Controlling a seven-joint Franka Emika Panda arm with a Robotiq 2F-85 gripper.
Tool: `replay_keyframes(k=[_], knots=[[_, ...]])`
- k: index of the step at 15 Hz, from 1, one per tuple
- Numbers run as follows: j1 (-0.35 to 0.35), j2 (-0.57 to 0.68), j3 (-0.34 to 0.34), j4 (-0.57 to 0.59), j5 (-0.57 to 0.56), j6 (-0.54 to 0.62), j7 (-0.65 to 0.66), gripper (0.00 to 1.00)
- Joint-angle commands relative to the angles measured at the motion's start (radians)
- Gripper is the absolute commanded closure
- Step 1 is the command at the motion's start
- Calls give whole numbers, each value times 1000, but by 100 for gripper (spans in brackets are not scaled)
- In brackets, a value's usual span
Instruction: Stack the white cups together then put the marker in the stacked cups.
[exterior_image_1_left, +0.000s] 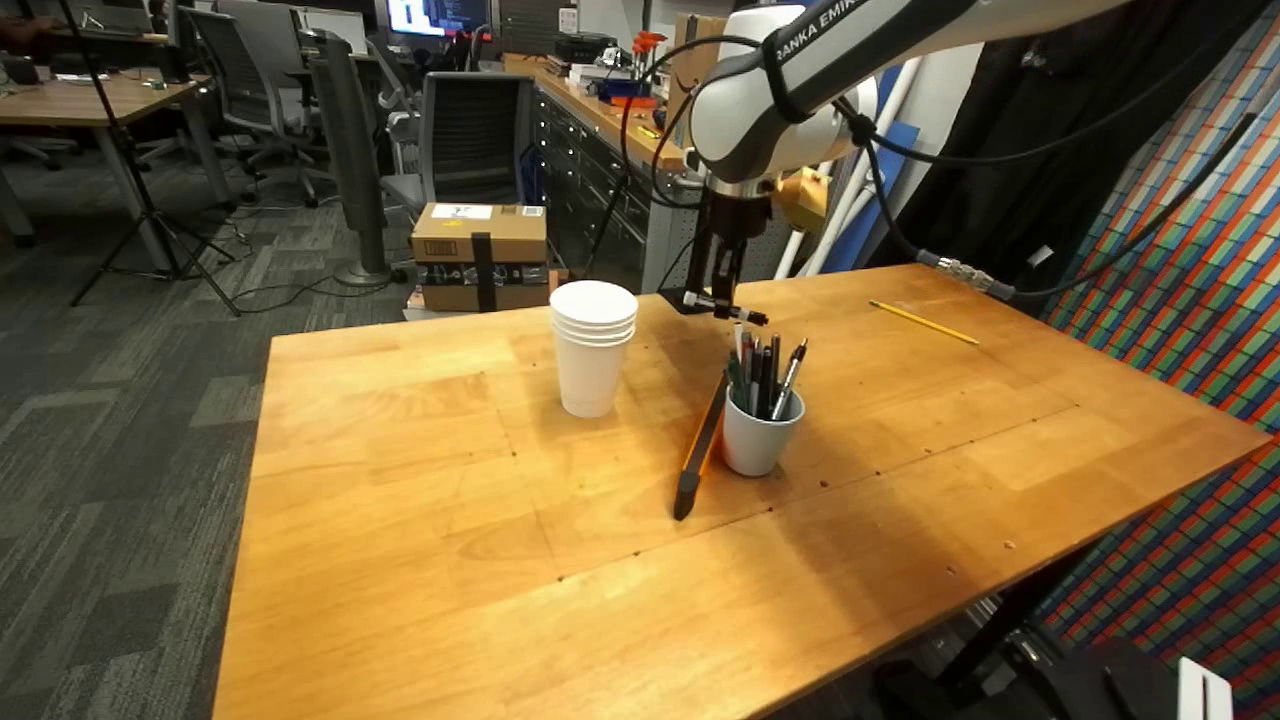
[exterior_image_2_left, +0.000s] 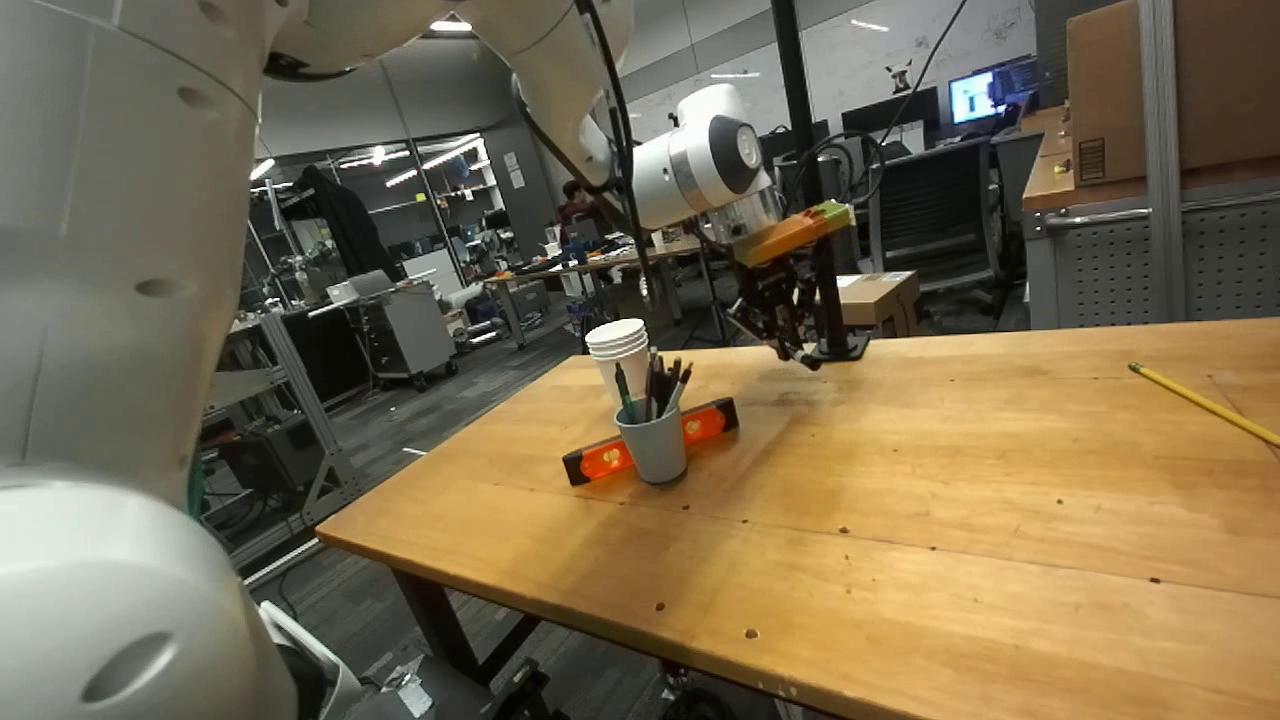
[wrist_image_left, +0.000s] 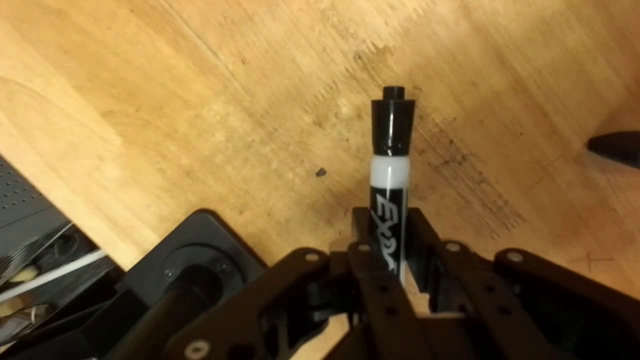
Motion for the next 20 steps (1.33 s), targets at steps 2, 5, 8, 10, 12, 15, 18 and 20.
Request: replay_keyframes(k=[2,5,8,10,12,15,18,20], knots=[[20,-87,13,5,0,3,44,92],[35,-140,18,-8,1,8,86,92],[52,-189,16,-28,4,4,171,92],[59,-220,19,-51,20,1,250,92],[58,-249,31,-76,65,-12,304,92],[57,-288,45,-119,138,-4,346,92],[58,-323,53,-156,203,8,367,92],[57,-351,62,-188,261,28,364,92]])
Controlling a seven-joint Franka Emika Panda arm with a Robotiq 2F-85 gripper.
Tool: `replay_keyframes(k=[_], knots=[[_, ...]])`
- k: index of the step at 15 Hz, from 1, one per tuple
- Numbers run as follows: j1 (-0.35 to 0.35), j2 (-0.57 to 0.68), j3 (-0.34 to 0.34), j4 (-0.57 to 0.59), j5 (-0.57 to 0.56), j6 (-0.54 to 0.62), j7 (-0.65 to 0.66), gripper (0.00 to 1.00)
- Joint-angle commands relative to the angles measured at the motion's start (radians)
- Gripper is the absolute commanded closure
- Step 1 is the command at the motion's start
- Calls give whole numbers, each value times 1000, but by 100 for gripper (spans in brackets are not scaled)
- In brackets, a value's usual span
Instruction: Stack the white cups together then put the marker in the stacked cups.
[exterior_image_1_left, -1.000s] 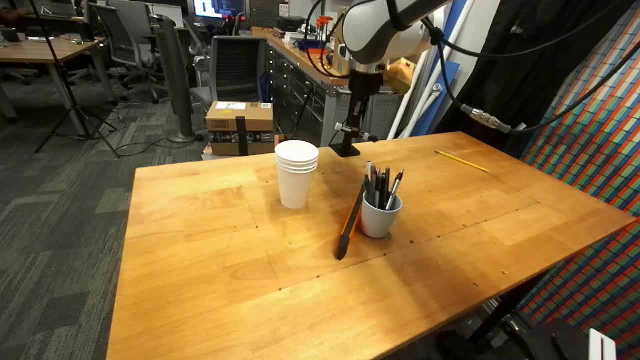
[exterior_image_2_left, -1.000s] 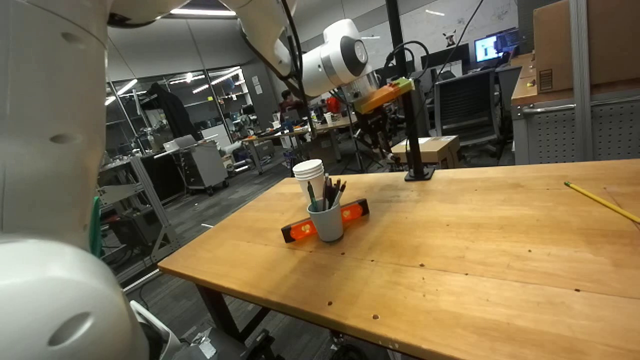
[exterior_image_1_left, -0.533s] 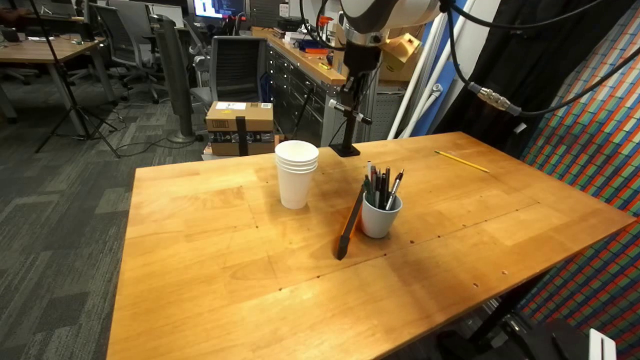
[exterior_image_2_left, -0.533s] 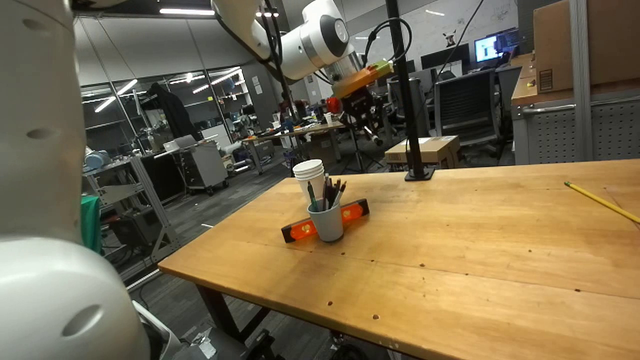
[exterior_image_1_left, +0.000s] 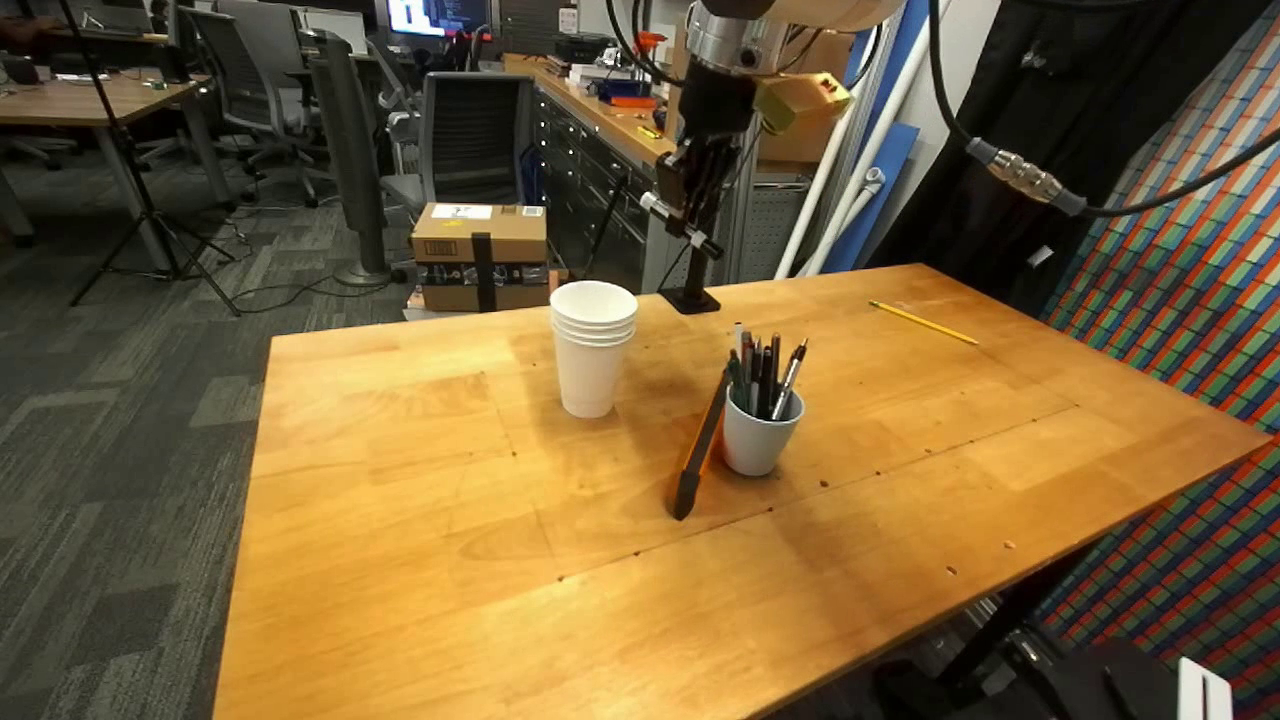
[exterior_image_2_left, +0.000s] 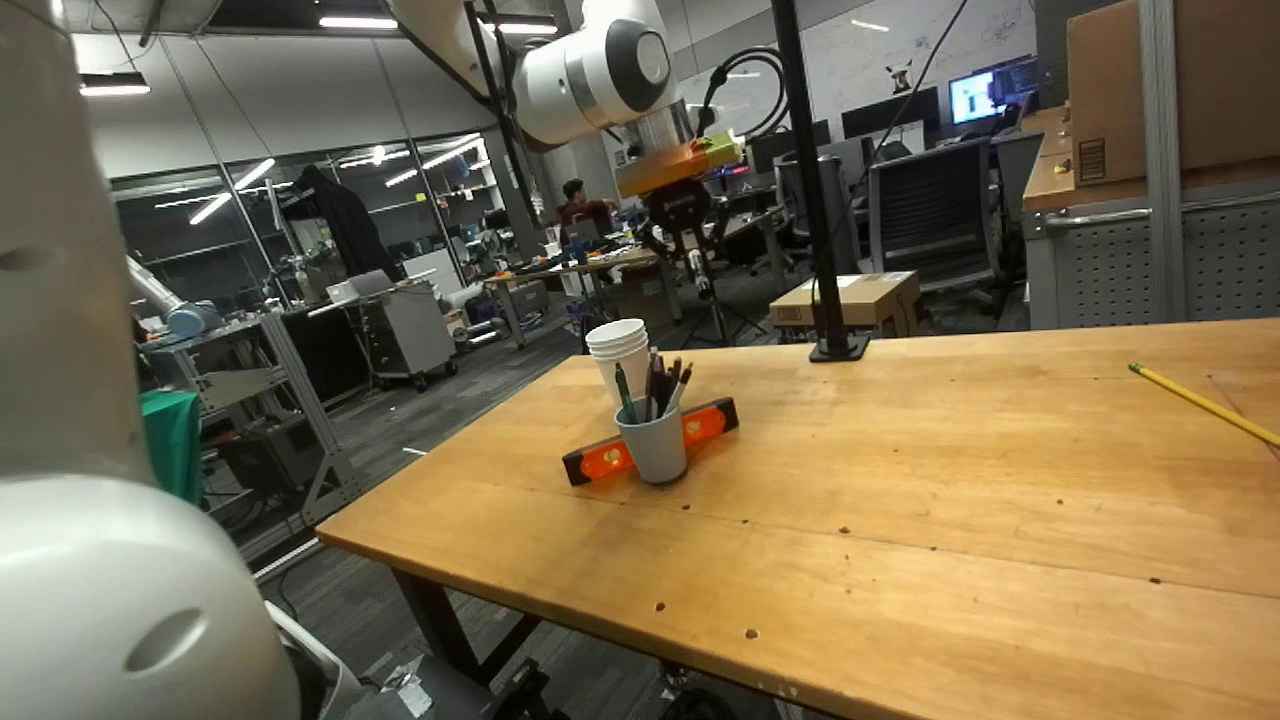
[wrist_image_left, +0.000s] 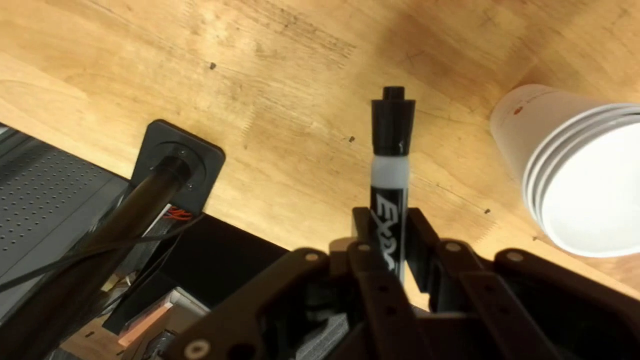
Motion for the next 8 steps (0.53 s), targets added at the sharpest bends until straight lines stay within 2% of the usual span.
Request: replay_keyframes(k=[1,8], knots=[[-3,-82,16,-79,113,39,1,92],[7,-162,36,-151,338,59,-115,91]])
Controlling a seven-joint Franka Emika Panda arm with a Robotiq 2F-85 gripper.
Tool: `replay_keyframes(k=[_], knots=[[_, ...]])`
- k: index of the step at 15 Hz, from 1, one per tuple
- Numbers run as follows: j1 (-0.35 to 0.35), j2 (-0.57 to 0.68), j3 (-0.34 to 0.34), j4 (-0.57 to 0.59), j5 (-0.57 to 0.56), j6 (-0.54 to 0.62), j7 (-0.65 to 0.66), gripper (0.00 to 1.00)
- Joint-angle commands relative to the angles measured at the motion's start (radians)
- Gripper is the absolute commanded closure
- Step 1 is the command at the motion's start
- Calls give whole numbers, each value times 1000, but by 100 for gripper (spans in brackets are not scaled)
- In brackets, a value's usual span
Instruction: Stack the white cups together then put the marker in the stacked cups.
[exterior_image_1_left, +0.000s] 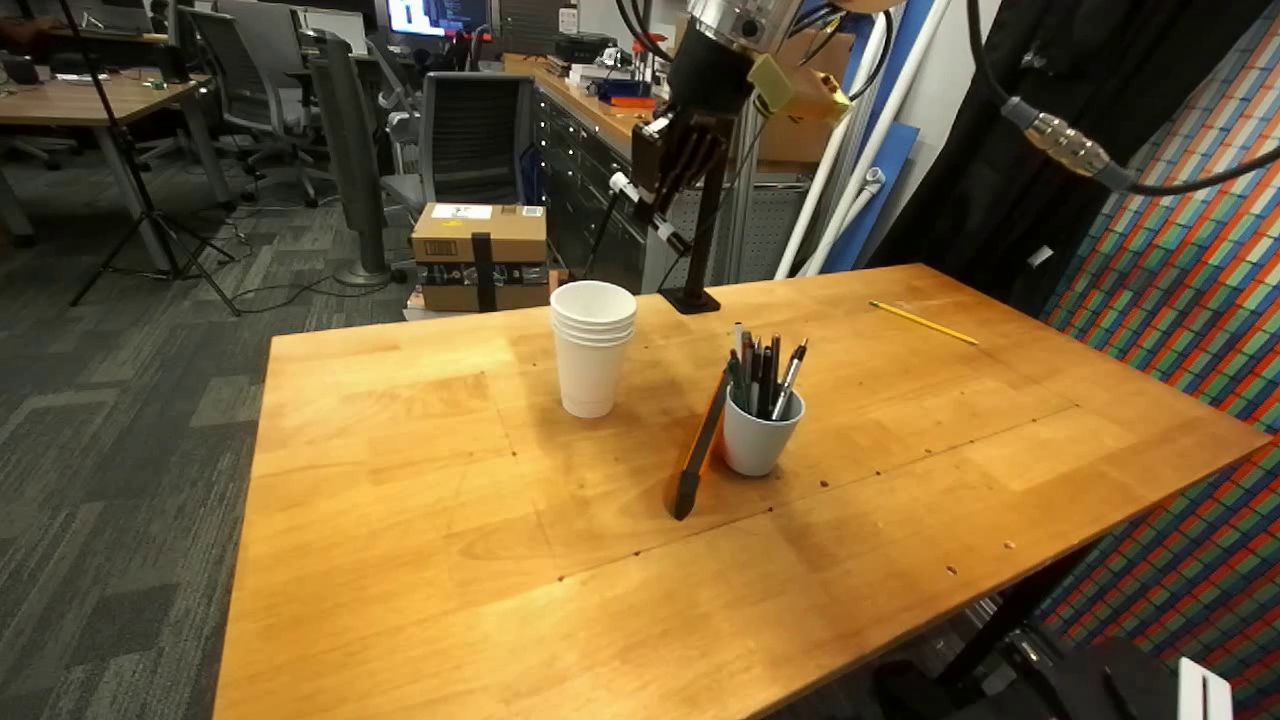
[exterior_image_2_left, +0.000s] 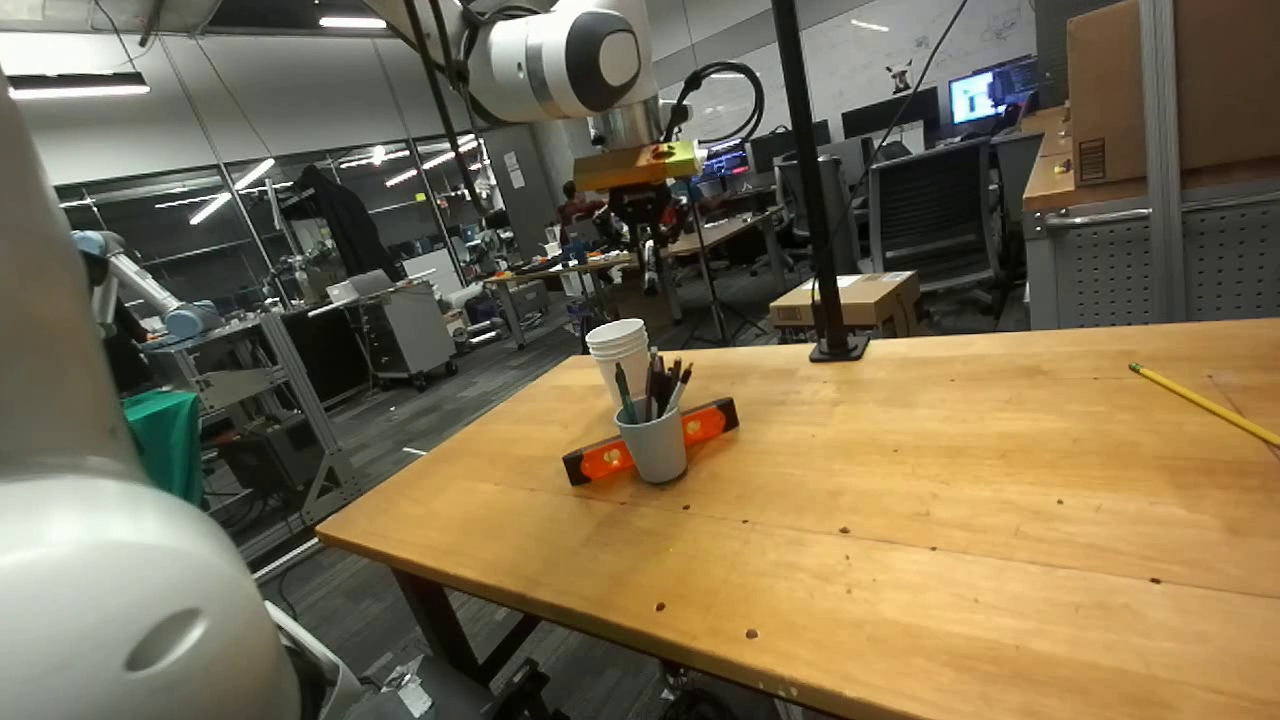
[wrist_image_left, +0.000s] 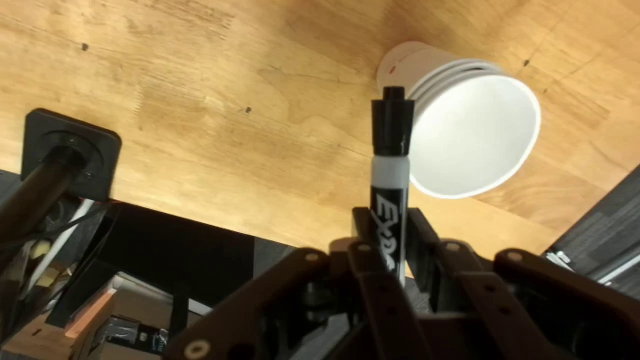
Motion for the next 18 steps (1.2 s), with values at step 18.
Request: replay_keyframes(k=[18], knots=[[93,-69,37,-151,519,197,-330,91]])
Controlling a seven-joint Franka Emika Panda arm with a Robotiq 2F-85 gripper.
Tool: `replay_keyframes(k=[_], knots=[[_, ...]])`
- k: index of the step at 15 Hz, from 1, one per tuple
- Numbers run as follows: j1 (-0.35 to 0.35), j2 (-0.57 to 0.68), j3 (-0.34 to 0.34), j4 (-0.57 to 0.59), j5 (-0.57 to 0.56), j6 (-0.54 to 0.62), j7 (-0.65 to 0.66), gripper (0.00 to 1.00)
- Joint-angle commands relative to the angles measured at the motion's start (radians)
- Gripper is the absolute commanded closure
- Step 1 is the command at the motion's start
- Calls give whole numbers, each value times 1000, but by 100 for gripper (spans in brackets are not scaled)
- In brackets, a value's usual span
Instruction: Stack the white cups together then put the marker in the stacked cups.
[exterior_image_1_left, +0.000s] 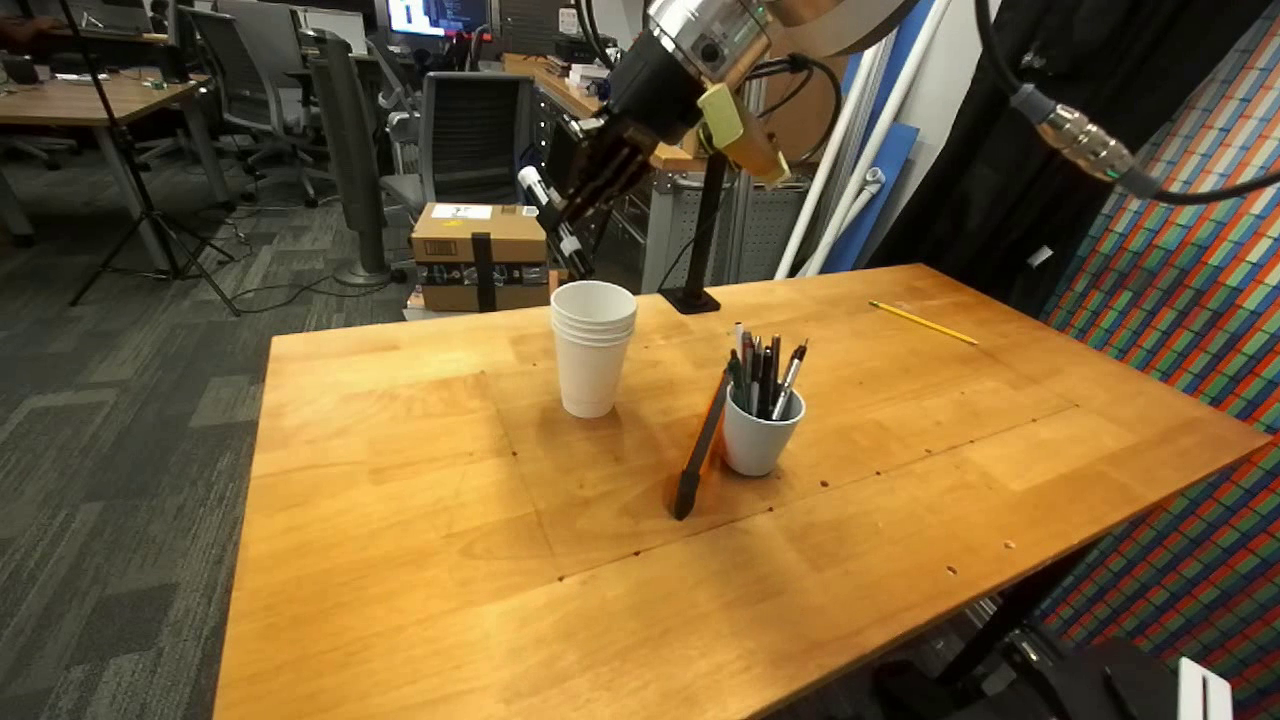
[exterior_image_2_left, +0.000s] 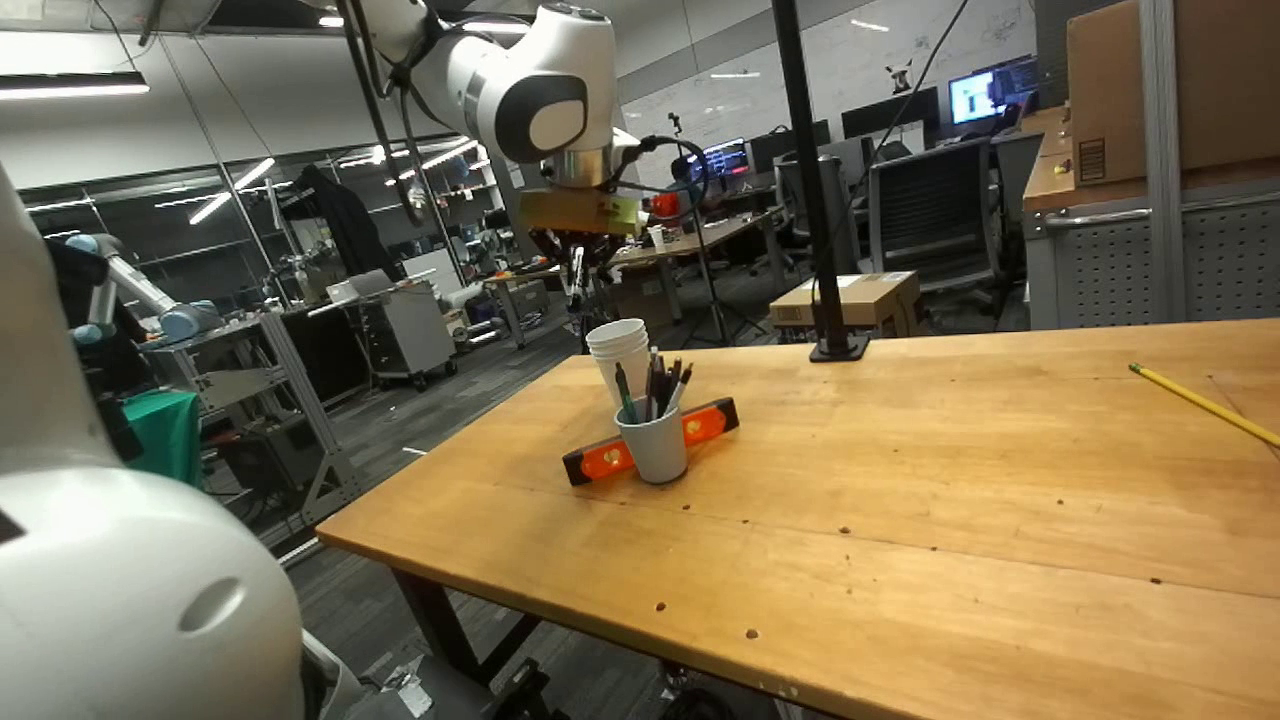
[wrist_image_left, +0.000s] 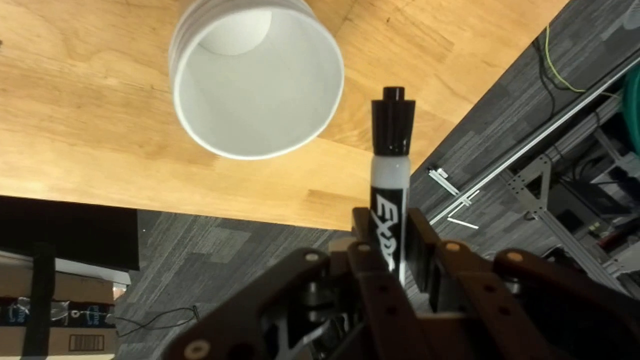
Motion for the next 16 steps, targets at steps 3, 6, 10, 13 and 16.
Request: replay_keyframes(k=[3,6,10,13,16], knots=[[3,5,-2,-2,87,53,-150,91],[-5,16,-9,-6,112,48,-226,91],[-14,29,-12,-13,140,39,-323,91],[-16,41,-11,-14,136,41,-361,55],[-19,52,-11,-8,134,37,-382,41]])
